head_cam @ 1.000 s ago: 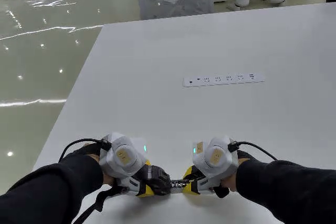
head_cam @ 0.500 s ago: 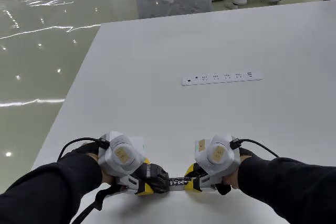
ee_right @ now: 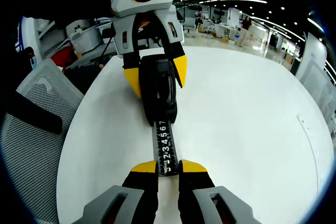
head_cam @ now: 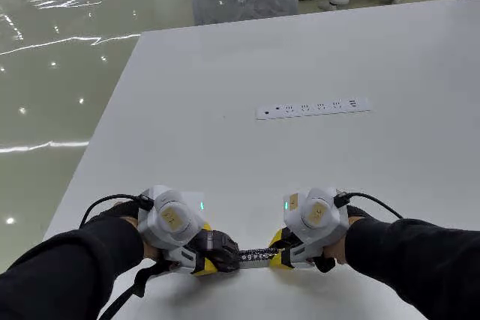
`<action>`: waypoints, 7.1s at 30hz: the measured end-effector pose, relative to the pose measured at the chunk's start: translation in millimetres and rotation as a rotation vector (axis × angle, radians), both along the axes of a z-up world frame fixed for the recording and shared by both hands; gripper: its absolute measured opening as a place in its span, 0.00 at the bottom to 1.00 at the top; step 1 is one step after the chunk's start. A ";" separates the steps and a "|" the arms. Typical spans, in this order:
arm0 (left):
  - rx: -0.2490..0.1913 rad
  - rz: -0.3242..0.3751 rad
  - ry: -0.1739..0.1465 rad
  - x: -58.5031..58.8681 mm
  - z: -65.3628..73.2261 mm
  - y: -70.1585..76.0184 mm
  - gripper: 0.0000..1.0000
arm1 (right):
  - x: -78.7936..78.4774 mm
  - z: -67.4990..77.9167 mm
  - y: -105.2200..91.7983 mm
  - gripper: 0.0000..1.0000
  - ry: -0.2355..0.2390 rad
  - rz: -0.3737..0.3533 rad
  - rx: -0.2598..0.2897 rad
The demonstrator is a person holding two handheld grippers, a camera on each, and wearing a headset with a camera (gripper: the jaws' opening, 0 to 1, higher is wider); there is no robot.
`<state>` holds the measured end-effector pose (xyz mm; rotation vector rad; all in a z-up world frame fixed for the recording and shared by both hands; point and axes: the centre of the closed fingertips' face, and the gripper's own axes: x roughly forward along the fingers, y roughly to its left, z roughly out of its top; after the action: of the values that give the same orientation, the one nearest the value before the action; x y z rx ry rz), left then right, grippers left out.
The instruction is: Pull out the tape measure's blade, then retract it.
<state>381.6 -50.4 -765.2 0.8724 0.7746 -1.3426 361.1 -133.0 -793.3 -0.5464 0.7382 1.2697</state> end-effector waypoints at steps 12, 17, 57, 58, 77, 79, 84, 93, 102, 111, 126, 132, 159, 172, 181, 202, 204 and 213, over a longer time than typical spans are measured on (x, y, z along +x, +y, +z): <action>0.001 -0.001 0.000 0.0 -0.1 0.2 0.31 | 0.0 0.5 -7.3 0.09 0.003 -0.009 -0.004; 0.001 0.000 0.000 -0.4 0.1 0.3 0.31 | 0.7 0.9 -9.0 0.09 0.005 -0.012 -0.005; -0.015 0.006 0.003 -0.1 -0.2 -0.4 0.31 | -2.4 0.2 -29.4 0.09 0.010 -0.021 -0.010; -0.016 0.007 0.004 -0.1 -0.3 -0.4 0.31 | -2.4 0.1 -30.4 0.09 0.012 -0.022 -0.011; -0.021 0.008 0.010 1.5 -1.4 -0.7 0.31 | -3.4 1.0 -39.0 0.09 0.018 -0.026 -0.012; -0.022 0.008 0.009 1.6 -1.5 -0.9 0.31 | -3.4 1.1 -39.9 0.09 0.018 -0.029 -0.009; -0.023 0.009 0.010 1.5 -1.3 -1.2 0.31 | -3.9 1.5 -42.2 0.09 0.018 -0.033 -0.012; -0.023 0.011 0.005 1.4 -1.1 -1.5 0.31 | -4.1 0.6 -48.7 0.09 0.016 -0.032 -0.019; -0.022 0.016 0.005 1.3 -0.9 -1.7 0.31 | -4.3 0.4 -54.5 0.09 0.014 -0.032 -0.023; -0.022 0.019 0.005 1.5 -1.2 -1.4 0.31 | -4.7 0.7 -59.0 0.09 0.014 -0.033 -0.027; -0.023 0.022 0.004 1.1 -1.1 -1.1 0.31 | -5.9 1.3 -65.7 0.09 0.017 -0.039 -0.030; -0.023 0.021 0.003 1.2 -0.9 -1.0 0.31 | -6.4 1.2 -68.6 0.09 0.018 -0.041 -0.034; -0.022 0.022 0.002 1.2 -0.8 -0.6 0.31 | -7.8 1.8 -81.2 0.09 0.025 -0.051 -0.046; -0.022 0.022 0.003 1.0 -0.9 -0.8 0.31 | -9.3 1.7 -86.9 0.09 0.028 -0.056 -0.048; -0.019 0.021 0.004 1.2 -1.2 -1.1 0.31 | -9.4 1.2 -92.0 0.09 0.031 -0.062 -0.048; -0.019 0.022 0.002 0.9 -0.9 -0.9 0.31 | -10.9 0.6 -103.6 0.09 0.033 -0.072 -0.057; -0.019 0.022 0.002 0.8 -0.9 -1.0 0.31 | -10.8 0.6 -105.0 0.09 0.032 -0.072 -0.058; -0.019 0.024 0.002 1.0 -1.0 -0.8 0.31 | -11.3 1.2 -109.1 0.09 0.034 -0.078 -0.058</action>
<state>382.6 -51.2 -766.2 0.8450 0.7704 -1.3282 349.8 -242.2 -792.2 -0.5392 0.8190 1.1910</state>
